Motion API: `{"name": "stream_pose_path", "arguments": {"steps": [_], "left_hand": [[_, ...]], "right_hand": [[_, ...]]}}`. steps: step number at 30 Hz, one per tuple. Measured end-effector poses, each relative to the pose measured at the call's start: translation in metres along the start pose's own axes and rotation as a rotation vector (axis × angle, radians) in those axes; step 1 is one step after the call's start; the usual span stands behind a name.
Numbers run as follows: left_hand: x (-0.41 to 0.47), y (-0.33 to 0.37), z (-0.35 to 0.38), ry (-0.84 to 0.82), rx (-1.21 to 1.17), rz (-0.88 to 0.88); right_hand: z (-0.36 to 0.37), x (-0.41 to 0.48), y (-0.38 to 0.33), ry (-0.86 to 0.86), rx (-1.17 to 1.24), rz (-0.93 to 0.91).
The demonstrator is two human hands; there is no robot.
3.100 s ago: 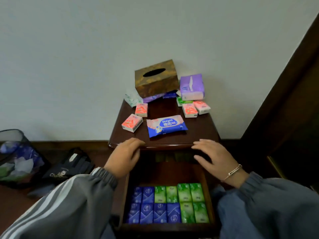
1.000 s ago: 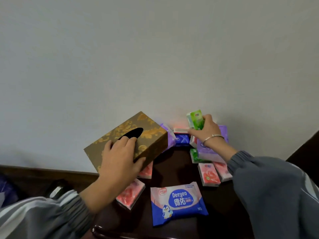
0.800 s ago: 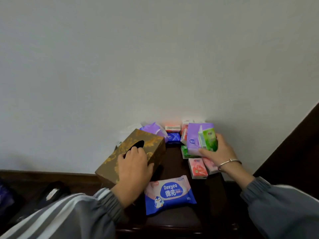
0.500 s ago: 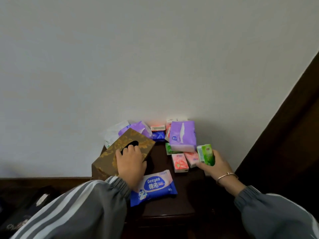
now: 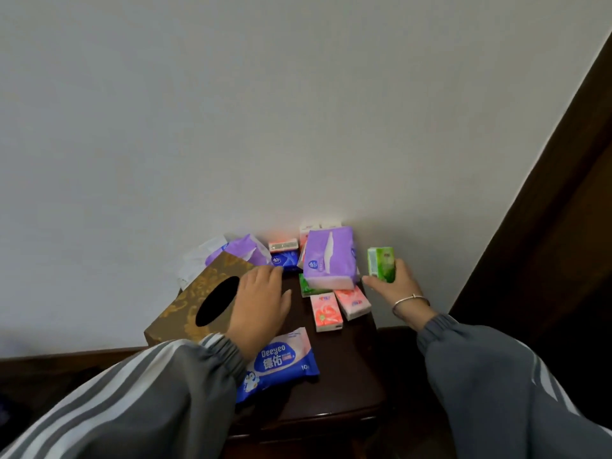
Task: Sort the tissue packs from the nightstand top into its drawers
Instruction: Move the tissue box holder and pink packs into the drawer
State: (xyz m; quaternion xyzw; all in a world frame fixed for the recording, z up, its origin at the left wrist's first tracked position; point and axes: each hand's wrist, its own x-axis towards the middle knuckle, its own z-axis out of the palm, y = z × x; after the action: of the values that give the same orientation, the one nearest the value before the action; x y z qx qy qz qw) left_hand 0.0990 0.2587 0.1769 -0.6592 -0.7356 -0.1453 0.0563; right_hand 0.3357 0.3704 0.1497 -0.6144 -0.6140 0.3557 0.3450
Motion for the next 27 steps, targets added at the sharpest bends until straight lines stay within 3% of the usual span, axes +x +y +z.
{"name": "stream_pose_path", "arguments": {"steps": [3,6,10,15,27], "left_hand": [[0.031,0.022,0.018,-0.083,-0.189,0.053],[0.054,0.027,0.042,-0.195,-0.269,-0.110],[0.069,0.022,0.070,-0.294,-0.303,-0.242],[0.073,0.019,0.092,-0.419,-0.467,-0.237],[0.071,0.021,0.075,-0.148,-0.595,-0.329]], "right_hand": [[0.011,0.024,-0.019,-0.093,-0.111,-0.190],[0.029,0.044,-0.030,-0.209,-0.370,-0.406],[0.039,0.061,-0.020,-0.324,-0.585,-0.386],[0.028,0.065,0.008,-0.295,-0.340,-0.263],[0.047,0.059,0.013,-0.330,-0.197,-0.289]]}}
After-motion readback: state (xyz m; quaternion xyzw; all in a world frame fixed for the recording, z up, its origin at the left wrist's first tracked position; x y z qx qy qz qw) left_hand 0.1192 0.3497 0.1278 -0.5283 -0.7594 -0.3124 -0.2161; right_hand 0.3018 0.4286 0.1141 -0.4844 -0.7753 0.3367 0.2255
